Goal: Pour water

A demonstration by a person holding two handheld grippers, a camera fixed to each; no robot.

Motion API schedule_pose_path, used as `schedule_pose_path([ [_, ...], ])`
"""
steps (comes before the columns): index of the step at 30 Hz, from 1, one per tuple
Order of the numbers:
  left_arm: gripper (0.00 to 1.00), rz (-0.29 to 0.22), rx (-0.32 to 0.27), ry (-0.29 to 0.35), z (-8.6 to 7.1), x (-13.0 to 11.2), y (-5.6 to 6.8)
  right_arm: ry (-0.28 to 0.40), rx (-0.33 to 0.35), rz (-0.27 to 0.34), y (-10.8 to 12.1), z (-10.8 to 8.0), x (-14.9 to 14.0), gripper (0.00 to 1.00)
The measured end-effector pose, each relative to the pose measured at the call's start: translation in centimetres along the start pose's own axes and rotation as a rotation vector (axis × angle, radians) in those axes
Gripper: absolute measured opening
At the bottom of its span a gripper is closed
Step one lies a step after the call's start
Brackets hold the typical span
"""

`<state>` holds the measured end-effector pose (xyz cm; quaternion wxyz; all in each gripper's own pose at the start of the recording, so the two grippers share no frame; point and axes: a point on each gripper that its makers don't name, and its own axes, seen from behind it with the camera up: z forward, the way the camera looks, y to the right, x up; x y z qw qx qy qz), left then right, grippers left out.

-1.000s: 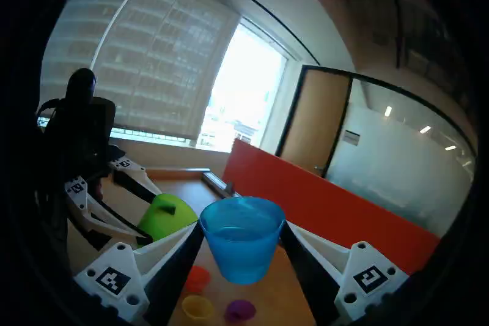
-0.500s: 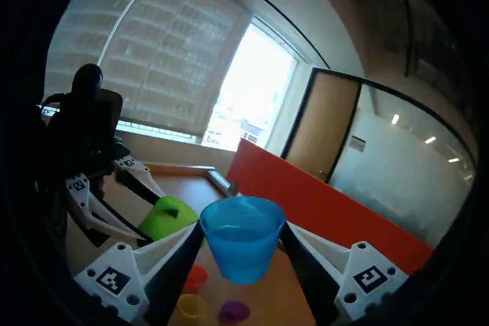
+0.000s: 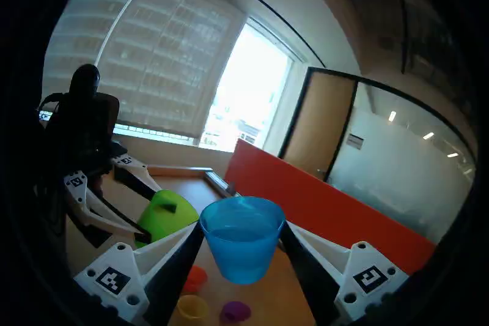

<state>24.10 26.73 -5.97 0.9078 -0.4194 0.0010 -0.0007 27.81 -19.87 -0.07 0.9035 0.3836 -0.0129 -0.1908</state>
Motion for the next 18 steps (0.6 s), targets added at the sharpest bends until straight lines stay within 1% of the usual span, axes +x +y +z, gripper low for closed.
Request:
schedule_pose_path([
  [11, 0.81, 0.000, 0.005, 0.009, 0.0, 0.8, -0.2, -0.011, -0.019, 0.014, 0.4, -0.2, -0.8, 0.91],
  [18, 0.80, -0.004, 0.003, 0.036, -0.3, 2.4, -0.2, -0.017, -0.036, 0.055, 0.3, -0.4, -1.8, 0.91],
])
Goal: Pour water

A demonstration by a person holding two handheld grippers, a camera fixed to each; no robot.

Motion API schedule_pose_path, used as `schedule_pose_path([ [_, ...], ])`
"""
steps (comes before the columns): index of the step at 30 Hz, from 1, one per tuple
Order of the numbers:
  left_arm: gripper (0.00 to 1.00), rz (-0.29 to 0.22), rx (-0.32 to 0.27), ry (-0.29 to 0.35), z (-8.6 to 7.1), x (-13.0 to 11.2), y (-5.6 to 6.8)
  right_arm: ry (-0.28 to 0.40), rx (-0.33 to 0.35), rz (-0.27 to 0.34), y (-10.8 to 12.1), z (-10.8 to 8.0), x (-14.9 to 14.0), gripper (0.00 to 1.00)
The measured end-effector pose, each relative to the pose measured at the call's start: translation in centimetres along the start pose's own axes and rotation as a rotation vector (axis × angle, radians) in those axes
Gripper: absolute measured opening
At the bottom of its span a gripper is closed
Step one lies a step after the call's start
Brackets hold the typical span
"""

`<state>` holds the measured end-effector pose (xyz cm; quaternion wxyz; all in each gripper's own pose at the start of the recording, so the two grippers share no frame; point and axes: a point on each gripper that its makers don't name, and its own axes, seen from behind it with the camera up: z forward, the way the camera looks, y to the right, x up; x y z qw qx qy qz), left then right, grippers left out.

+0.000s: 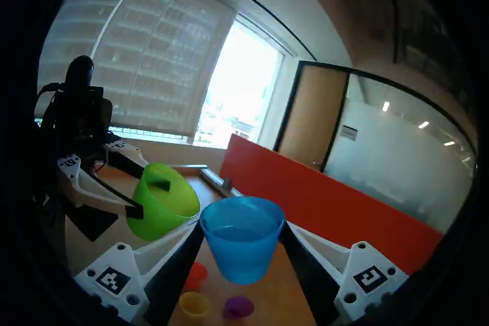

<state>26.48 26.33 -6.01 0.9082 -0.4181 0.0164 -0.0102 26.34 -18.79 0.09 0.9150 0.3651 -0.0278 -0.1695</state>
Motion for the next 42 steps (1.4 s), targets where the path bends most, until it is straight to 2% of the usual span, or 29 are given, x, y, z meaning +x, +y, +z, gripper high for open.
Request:
schedule_pose_path([
  [6, 0.80, -0.006, -0.009, 0.018, -0.1, 1.1, 0.2, 0.001, -0.013, 0.034, -0.3, -0.1, -0.4, 0.91],
  [12, 0.80, -0.003, -0.012, 0.017, 0.0, 1.2, 0.3, 0.006, -0.023, 0.062, -0.4, -0.3, -0.6, 0.91],
  [29, 0.80, 0.002, -0.027, 0.019, 0.4, 1.5, 0.8, 0.008, -0.026, 0.075, -0.4, 0.0, -0.8, 0.91],
  [42, 0.80, 0.015, -0.032, 0.002, 0.5, 0.7, 1.1, 0.028, -0.023, 0.092, -0.2, 0.1, 0.3, 0.91],
])
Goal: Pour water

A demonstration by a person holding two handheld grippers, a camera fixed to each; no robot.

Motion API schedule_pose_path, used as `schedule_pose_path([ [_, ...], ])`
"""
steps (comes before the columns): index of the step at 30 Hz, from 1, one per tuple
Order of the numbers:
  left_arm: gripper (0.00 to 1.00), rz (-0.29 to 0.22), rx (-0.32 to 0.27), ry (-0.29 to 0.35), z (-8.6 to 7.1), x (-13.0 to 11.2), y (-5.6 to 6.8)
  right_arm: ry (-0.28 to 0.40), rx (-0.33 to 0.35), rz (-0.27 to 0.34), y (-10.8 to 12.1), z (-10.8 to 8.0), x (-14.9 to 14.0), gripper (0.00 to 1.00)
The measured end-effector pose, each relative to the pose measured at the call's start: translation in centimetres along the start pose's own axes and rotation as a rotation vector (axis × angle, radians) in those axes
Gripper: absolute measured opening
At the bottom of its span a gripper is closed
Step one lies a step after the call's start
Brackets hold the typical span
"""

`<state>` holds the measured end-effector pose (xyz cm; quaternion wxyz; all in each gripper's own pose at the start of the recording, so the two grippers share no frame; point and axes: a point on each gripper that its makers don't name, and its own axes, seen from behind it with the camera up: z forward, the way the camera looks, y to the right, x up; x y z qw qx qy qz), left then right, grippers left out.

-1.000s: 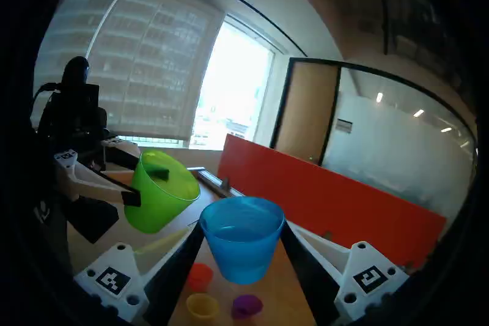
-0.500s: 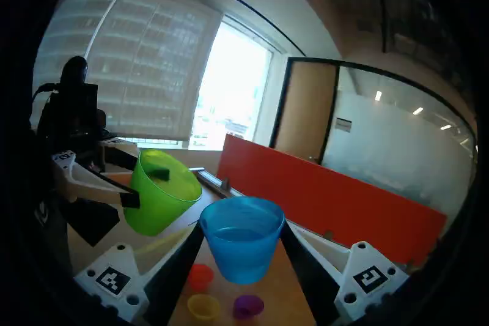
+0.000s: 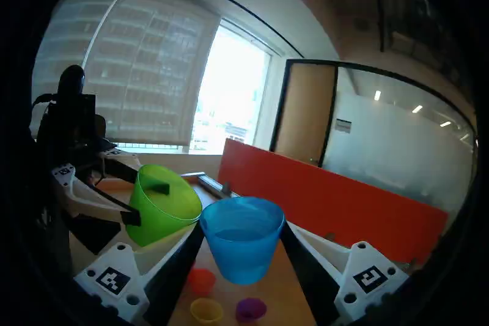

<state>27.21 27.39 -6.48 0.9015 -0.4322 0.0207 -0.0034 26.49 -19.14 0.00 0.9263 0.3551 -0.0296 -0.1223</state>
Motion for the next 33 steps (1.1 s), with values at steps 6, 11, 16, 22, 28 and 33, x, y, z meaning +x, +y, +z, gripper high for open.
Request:
schedule_pose_path([
  [6, 0.81, 0.007, 0.003, -0.011, 0.1, -0.4, 0.0, 0.005, -0.001, -0.005, 0.1, 0.0, 0.3, 0.91],
  [11, 0.81, 0.011, 0.006, -0.025, 0.1, -0.9, 0.0, 0.011, 0.001, -0.004, 0.1, 0.0, 0.6, 0.91],
  [16, 0.80, 0.013, 0.006, -0.034, 0.1, -1.3, 0.0, 0.016, 0.003, -0.005, 0.0, 0.1, 0.8, 0.91],
  [22, 0.80, 0.013, 0.006, -0.035, 0.3, -1.4, 0.0, 0.017, 0.003, -0.007, 0.0, 0.1, 0.9, 0.91],
  [28, 0.80, 0.013, 0.006, -0.033, 0.3, -1.3, 0.0, 0.020, 0.002, -0.004, 0.0, 0.0, 1.0, 0.91],
  [33, 0.80, 0.012, 0.006, -0.031, 0.2, -1.2, 0.1, 0.023, 0.002, -0.003, 0.0, -0.1, 1.1, 0.91],
])
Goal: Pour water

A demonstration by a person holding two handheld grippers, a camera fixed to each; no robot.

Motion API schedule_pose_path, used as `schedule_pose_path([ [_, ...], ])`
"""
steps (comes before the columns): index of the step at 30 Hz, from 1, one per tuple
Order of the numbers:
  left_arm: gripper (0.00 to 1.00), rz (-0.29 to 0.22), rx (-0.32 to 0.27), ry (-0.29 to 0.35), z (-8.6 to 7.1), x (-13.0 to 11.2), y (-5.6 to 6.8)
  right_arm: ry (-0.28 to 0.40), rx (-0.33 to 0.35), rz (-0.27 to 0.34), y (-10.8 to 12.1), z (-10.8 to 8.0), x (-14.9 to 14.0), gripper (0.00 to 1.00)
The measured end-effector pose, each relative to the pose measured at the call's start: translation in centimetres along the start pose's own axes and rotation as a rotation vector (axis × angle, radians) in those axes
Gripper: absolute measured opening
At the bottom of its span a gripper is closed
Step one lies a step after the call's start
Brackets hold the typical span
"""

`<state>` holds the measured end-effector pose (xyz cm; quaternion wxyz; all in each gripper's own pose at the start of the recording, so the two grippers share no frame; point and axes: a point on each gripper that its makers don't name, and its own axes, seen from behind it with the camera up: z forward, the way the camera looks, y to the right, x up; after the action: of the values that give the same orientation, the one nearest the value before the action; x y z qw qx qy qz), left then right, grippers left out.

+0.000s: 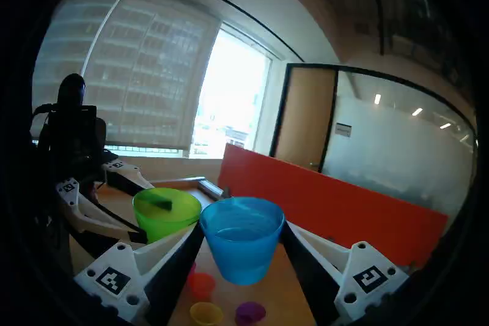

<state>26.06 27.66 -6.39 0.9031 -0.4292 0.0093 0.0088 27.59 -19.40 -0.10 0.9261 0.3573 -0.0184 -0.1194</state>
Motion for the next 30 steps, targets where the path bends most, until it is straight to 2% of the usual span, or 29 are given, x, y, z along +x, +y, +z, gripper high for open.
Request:
schedule_pose_path([
  [21, 0.80, 0.003, 0.010, 0.006, -0.01, 0.24, -0.01, 0.004, -0.002, 0.003, -0.17, -0.18, 0.20, 0.91],
  [30, 0.80, -0.012, 0.001, 0.018, -0.15, 0.55, 0.03, 0.006, -0.003, 0.002, -0.22, -0.32, 0.17, 0.91],
])
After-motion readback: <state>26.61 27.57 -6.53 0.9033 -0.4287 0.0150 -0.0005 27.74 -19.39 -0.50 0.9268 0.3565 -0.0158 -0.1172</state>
